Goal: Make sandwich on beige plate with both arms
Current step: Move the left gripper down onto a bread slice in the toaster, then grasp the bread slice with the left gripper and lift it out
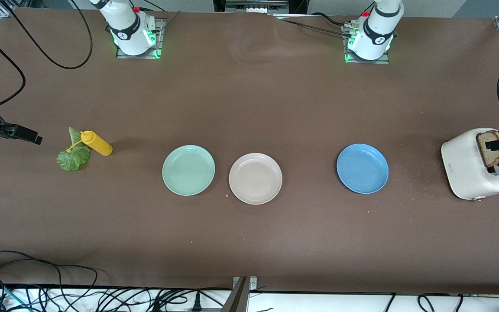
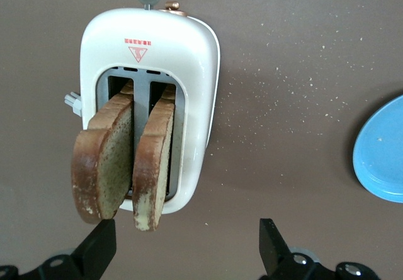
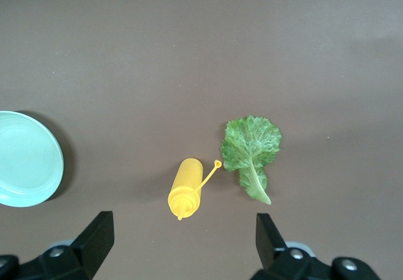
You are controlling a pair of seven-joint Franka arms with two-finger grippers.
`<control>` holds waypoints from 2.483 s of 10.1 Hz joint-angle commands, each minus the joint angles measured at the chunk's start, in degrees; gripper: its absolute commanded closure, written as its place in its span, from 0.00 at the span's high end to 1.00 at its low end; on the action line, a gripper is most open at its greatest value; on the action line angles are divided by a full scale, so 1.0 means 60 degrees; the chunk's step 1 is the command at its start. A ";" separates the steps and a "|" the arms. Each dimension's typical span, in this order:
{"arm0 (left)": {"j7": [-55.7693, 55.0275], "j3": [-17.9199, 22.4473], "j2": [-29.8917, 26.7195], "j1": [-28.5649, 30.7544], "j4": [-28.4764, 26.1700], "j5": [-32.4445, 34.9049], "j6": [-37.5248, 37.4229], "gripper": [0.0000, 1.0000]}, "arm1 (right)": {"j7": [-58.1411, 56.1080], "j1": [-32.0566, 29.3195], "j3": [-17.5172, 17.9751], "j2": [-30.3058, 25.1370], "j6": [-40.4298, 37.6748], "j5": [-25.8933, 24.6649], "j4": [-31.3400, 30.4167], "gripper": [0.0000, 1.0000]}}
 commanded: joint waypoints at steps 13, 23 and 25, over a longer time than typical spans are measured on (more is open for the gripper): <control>0.1346 -0.0194 -0.0730 0.0692 -0.2269 0.0608 0.2400 0.00 | -0.0050 -0.0075 0.0057 -0.0029 -0.0029 -0.0002 0.0031 1.00; 0.1172 -0.0238 -0.2193 -0.0374 -0.2005 -0.0178 0.1143 0.00 | -0.0065 -0.0075 0.0057 -0.0029 -0.0087 -0.0002 0.0031 1.00; 0.0559 -0.0238 -0.2546 -0.0844 -0.2005 -0.0490 0.0819 0.00 | -0.0050 -0.0075 0.0057 -0.0044 -0.0102 -0.0002 0.0031 1.00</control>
